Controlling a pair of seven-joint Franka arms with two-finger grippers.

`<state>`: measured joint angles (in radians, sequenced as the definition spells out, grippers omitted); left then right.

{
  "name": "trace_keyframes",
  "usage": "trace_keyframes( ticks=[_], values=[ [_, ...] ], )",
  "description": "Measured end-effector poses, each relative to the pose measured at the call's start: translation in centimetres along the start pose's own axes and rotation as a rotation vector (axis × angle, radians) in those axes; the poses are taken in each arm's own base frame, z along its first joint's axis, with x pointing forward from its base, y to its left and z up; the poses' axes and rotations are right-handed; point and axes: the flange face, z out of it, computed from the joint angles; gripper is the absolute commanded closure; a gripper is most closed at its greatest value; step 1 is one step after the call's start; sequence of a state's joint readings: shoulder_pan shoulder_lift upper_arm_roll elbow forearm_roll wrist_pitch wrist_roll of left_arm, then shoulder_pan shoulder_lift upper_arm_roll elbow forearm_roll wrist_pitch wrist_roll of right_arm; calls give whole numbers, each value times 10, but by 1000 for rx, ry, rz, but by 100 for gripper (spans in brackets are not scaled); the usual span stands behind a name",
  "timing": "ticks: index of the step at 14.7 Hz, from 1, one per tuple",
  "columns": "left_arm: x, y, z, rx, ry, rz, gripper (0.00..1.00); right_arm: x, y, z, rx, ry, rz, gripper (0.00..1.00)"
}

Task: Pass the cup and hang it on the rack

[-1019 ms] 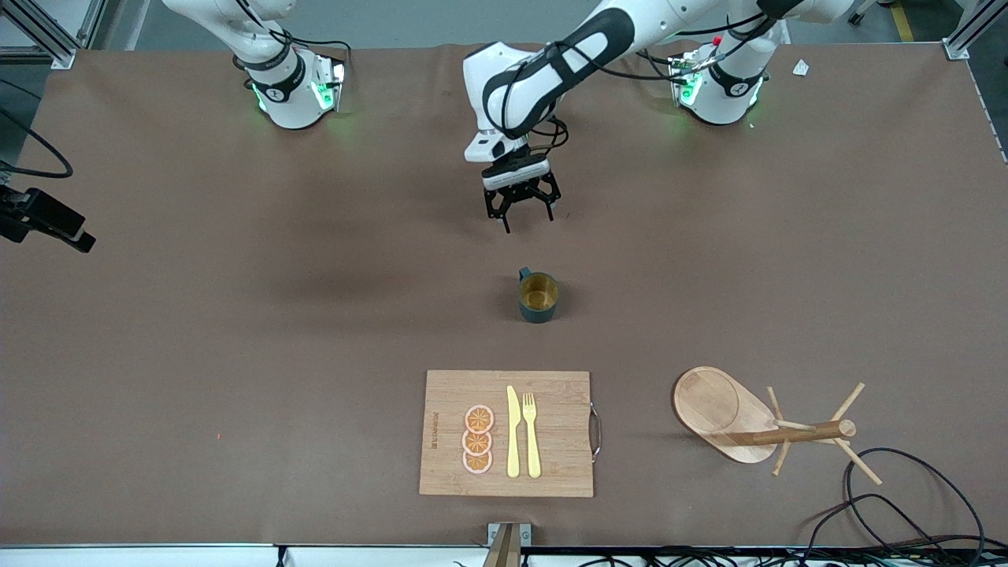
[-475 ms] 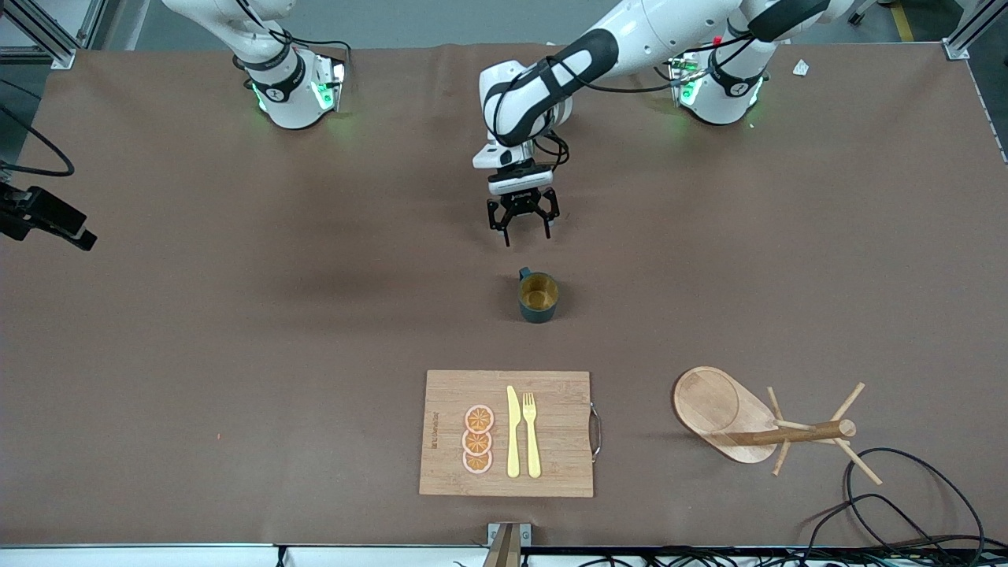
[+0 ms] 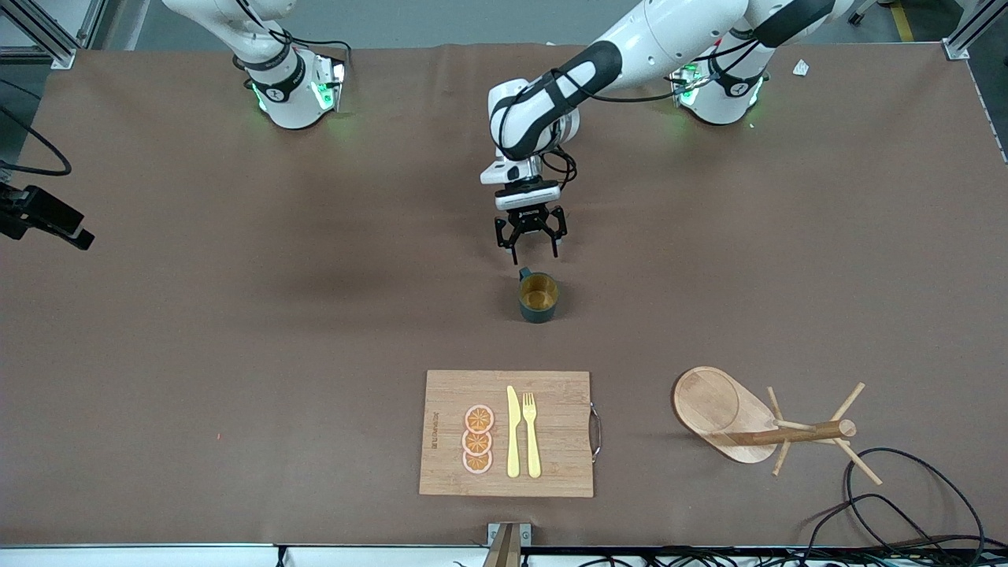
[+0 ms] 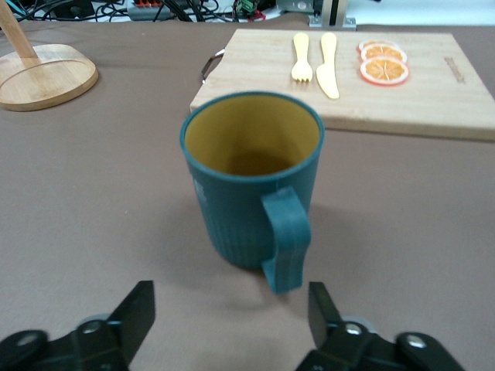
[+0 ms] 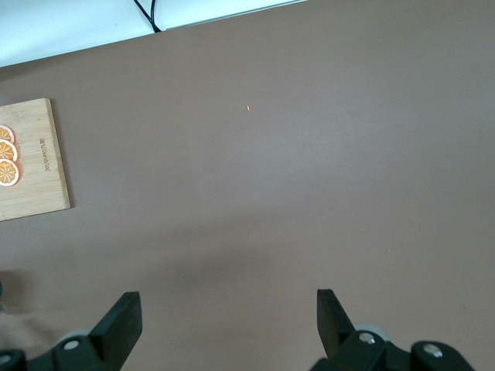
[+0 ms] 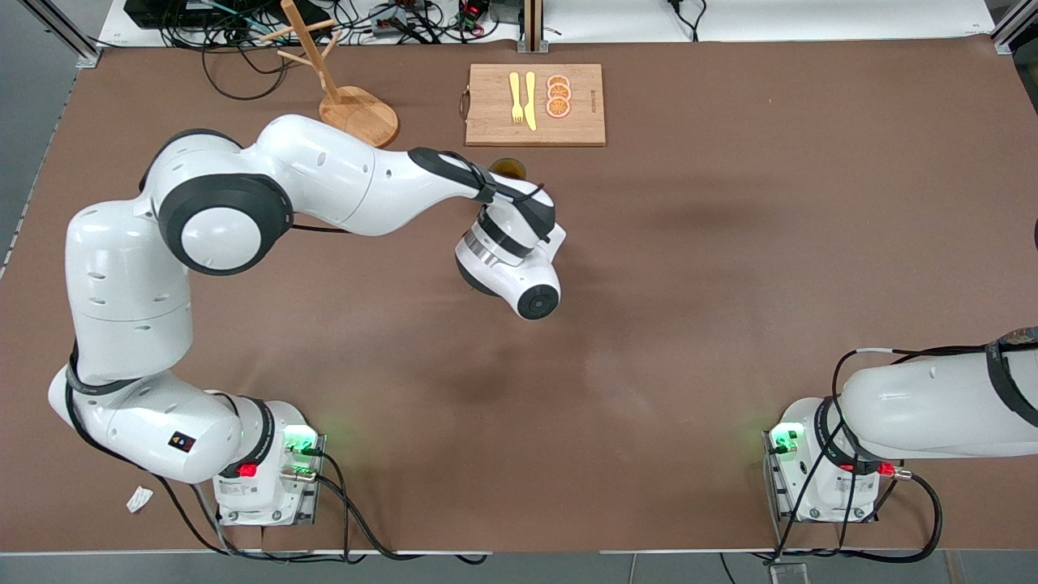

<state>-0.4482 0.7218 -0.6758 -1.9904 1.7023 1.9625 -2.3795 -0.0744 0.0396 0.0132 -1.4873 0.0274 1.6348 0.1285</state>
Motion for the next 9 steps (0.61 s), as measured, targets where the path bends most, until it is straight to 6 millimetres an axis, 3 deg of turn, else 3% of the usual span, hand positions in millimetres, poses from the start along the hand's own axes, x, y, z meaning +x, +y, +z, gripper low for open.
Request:
trace_keyframes(
  ticks=[4,9],
  values=[
    [3,10,9,3,-10,-40,32,0,0,0,0,0,0,0],
    [2,13,14,7,-19,-50,63,-1,0,-2,0,3,0,0]
  ],
)
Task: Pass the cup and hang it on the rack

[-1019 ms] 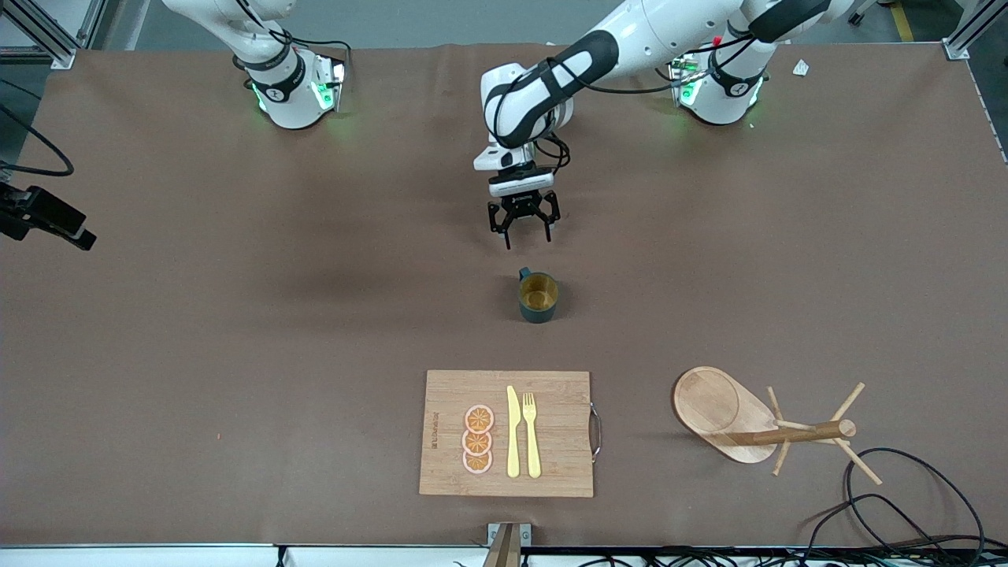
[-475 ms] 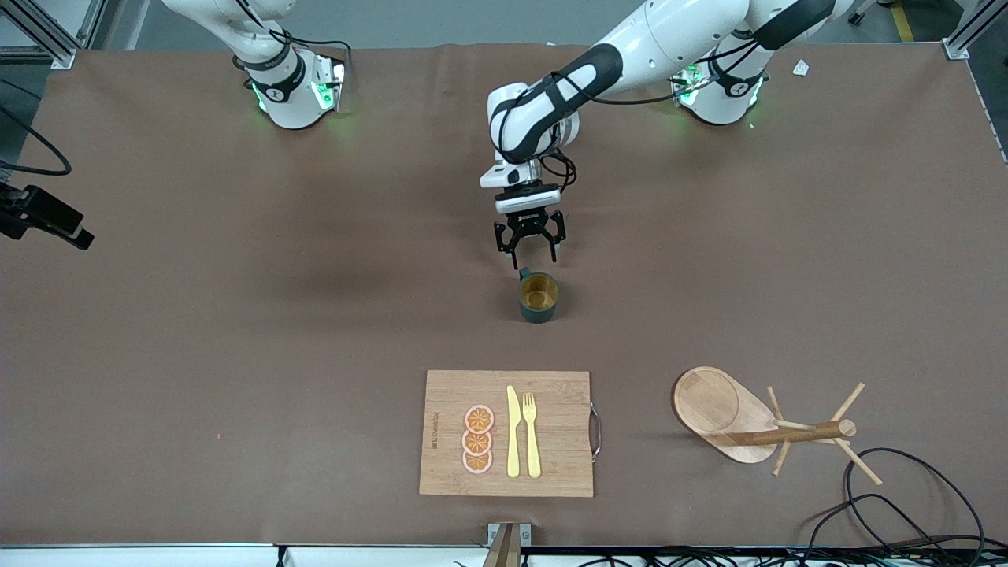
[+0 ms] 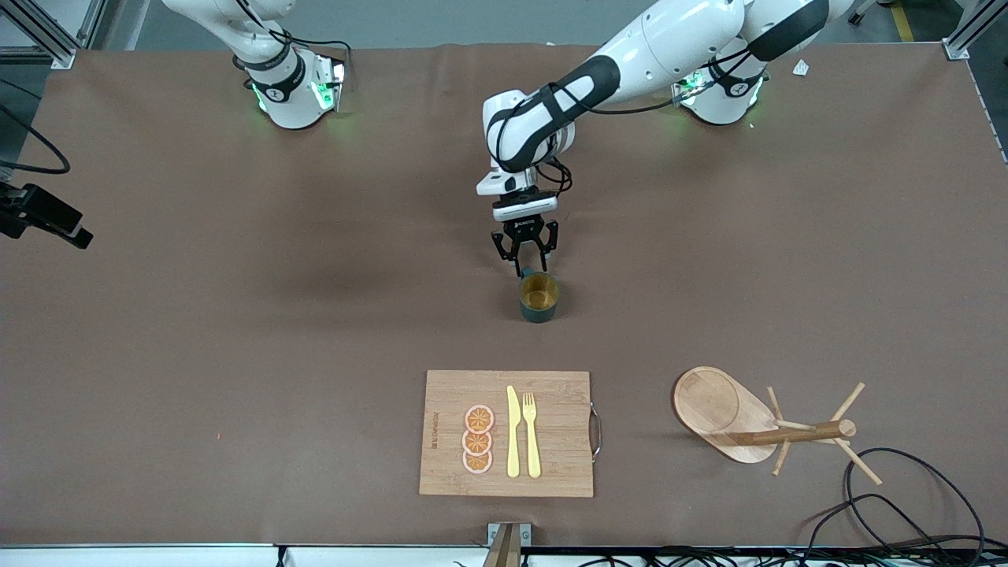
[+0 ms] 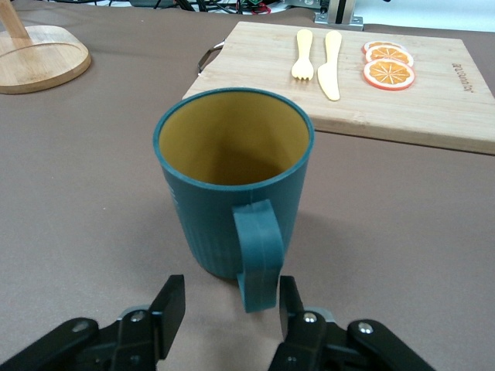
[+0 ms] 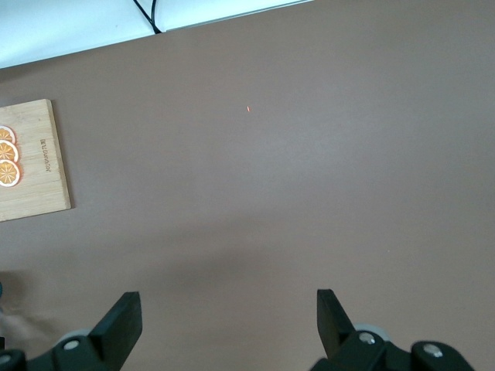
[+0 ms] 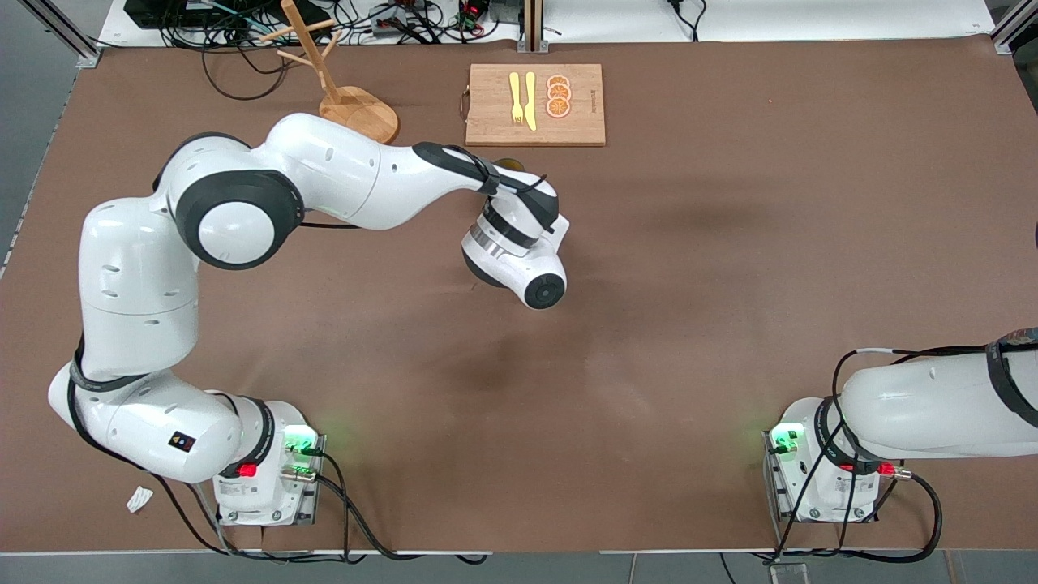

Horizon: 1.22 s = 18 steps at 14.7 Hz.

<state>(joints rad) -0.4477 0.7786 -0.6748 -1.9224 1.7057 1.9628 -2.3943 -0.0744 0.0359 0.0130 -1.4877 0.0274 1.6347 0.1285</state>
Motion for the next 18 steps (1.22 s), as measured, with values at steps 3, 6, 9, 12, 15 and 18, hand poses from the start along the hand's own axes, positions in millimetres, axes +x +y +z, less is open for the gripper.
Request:
trace_keyframes(
  ticks=[3,6,9,12,15,18],
  values=[
    [3,5,5,3,-4,-16,81,0,0,0,0,0,0,0],
    [4,8,9,4,-4,-19,92,0,0,0,0,0,0,0],
    [9,10,11,5,1,-28,99,0,0,0,0,0,1,0],
    [22,18,12,1,10,-34,99,0,0,0,2,-1,1,0],
    [45,32,10,29,-18,-83,99,0,0,0,5,0,1,0],
    [82,55,-2,66,-91,-182,99,0,0,0,5,0,1,0]
  ],
)
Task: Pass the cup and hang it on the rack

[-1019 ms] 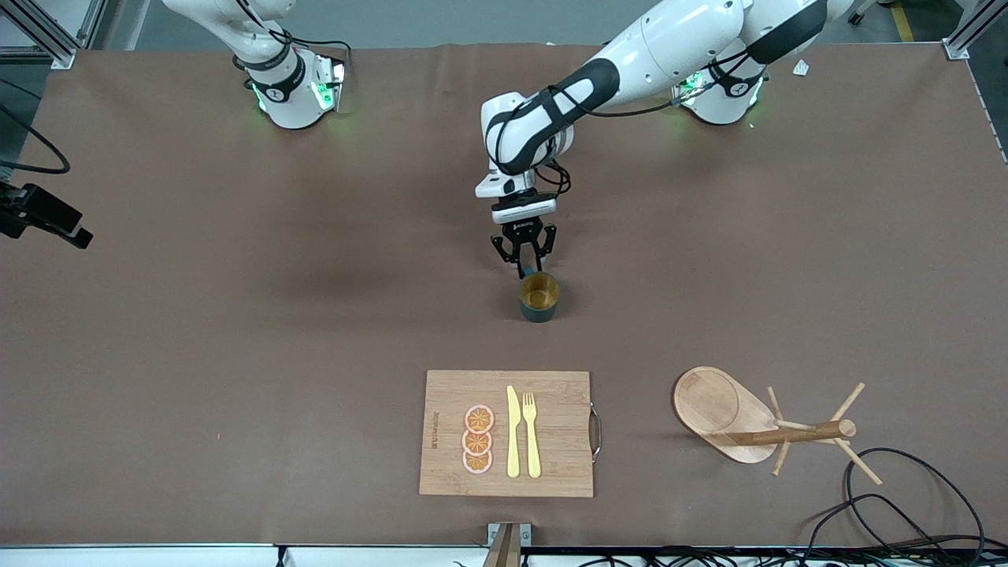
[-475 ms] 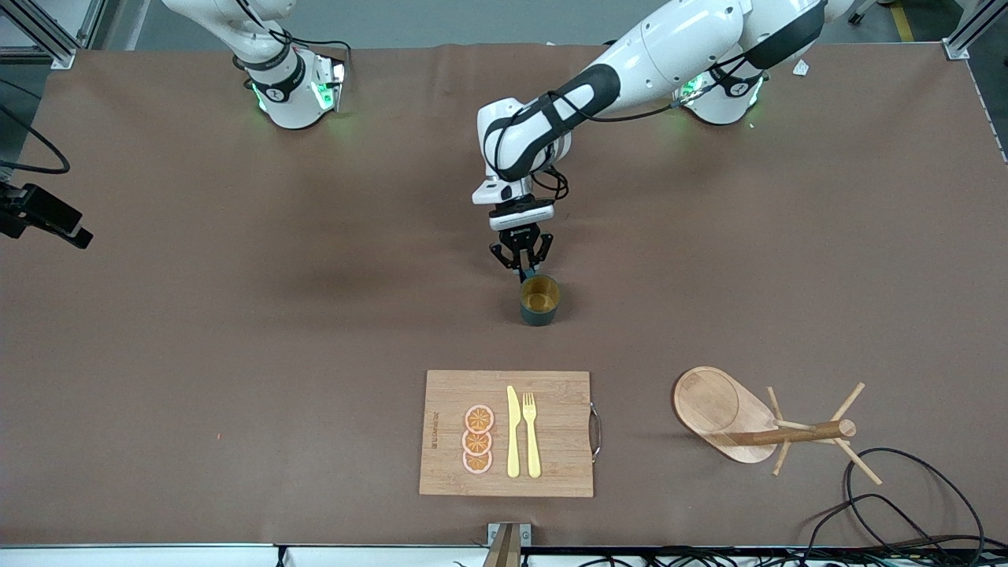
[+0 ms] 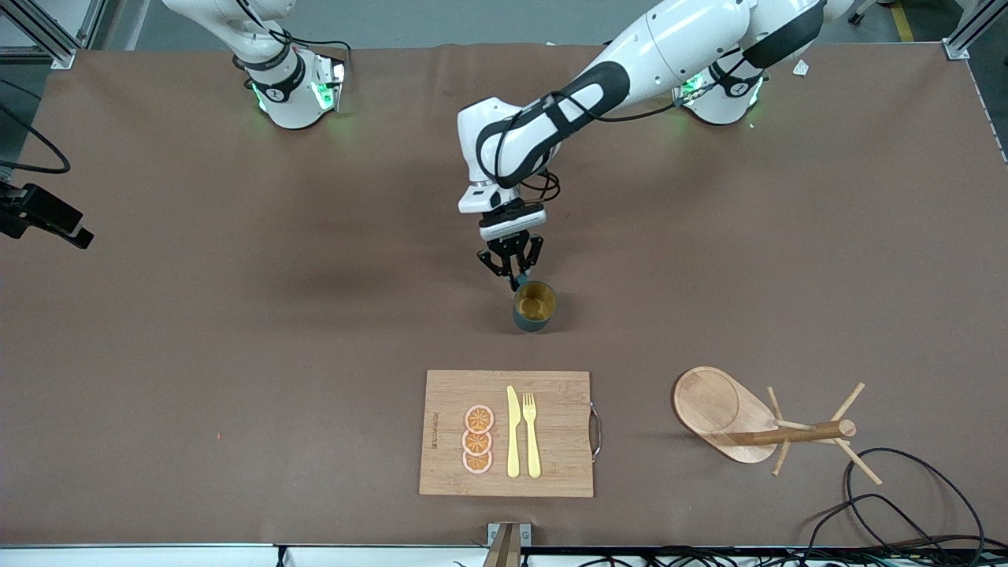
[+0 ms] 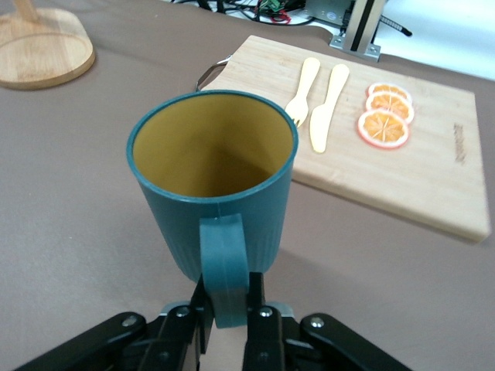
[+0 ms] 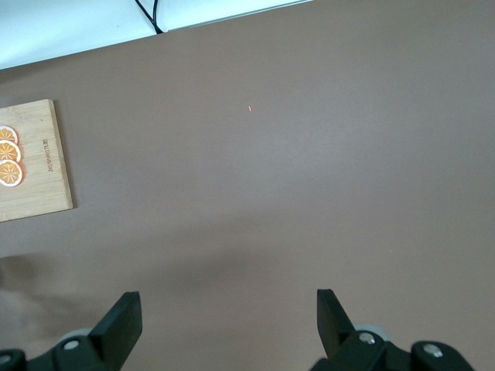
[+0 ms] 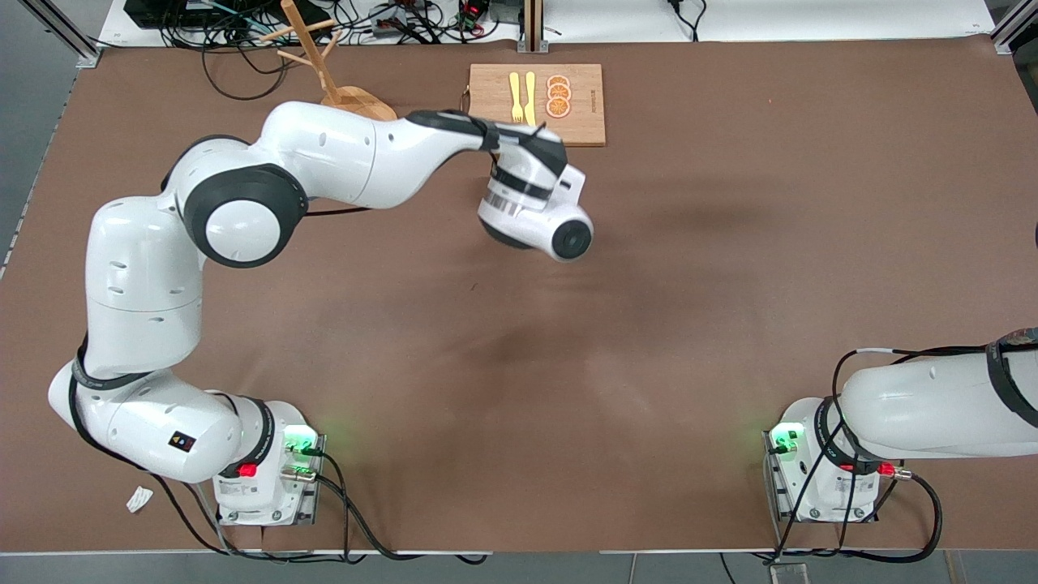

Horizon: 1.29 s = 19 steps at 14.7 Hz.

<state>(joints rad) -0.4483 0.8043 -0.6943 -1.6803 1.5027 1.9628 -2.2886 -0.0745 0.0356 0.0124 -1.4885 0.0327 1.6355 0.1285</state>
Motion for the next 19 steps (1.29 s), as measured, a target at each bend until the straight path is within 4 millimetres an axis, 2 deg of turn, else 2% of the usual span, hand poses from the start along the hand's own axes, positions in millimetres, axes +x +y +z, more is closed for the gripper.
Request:
trace_keyframes(
  ticks=[6,11,14,19],
  values=[
    [75,45,-27,66,-166,-242,99,0,0,0,0,0,0,0],
    [140,58,-34,104,-288,-389,99,0,0,0,0,0,0,0],
    [191,54,-28,133,-368,-498,99,0,0,0,0,-1,0,0],
    [289,23,-25,147,-522,-606,99,0,0,0,0,-1,0,0]
  ],
)
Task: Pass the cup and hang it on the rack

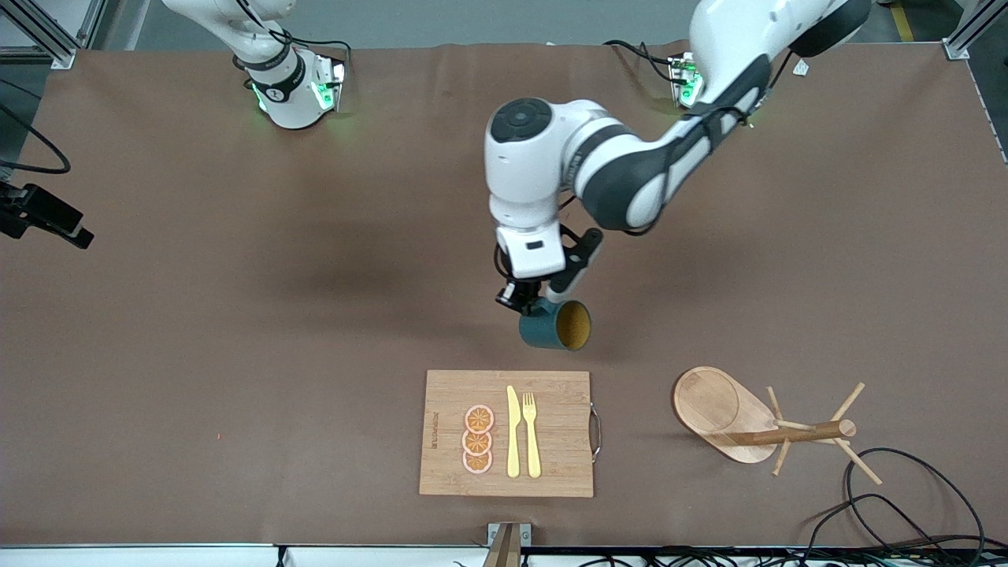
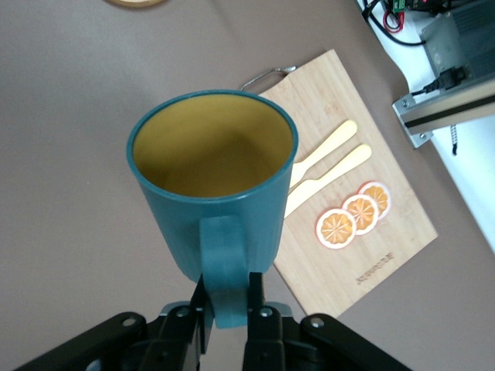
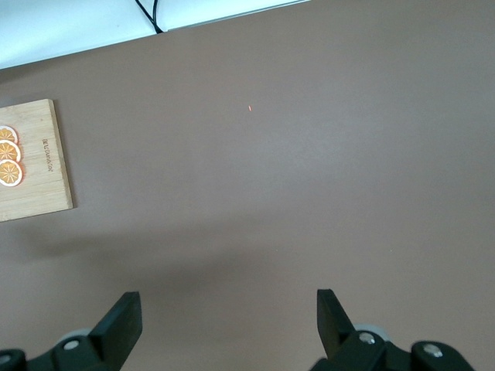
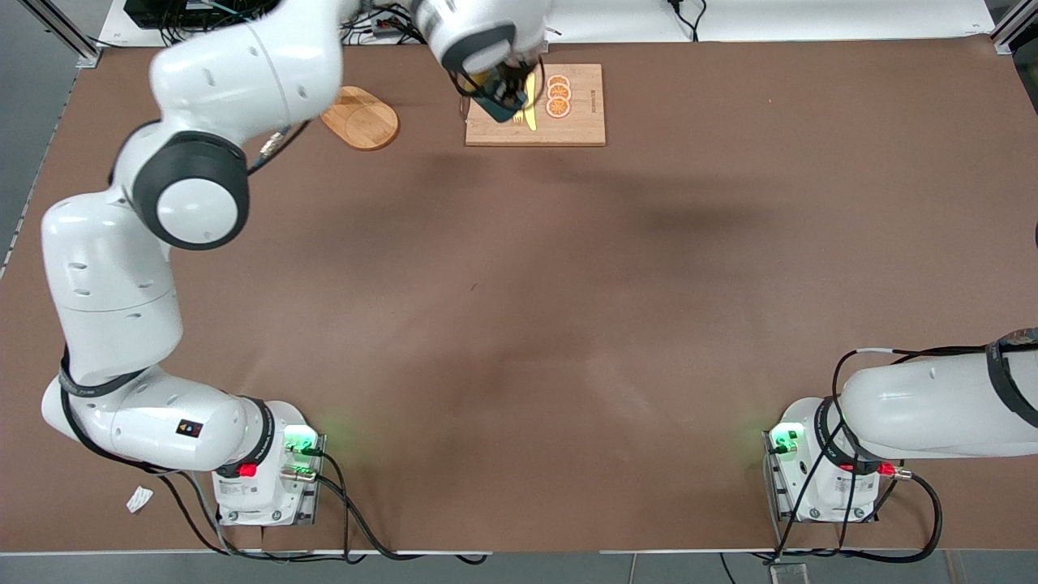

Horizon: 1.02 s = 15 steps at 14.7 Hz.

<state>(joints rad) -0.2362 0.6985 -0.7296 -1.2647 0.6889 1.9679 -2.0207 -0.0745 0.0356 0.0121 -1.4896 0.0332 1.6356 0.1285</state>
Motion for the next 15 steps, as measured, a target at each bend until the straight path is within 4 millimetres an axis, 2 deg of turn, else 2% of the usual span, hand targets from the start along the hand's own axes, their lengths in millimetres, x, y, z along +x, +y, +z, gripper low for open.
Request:
trace_keyframes(
  ticks=[2,6,8,12,15],
  values=[
    [38,8,-16,2,-66,-40,99,0,0,0,0,0,0,0],
    [109,19,-31,-40,-212,-163,99,0,0,0,0,0,0,0],
    [153,21,-41,-72,-306,-236,99,0,0,0,0,0,0,0],
    [250,9,-47,-113,-474,-327,99,0,0,0,0,0,0,0],
    [295,0,-40,-142,-565,-363,99,0,0,0,0,0,0,0]
  ],
)
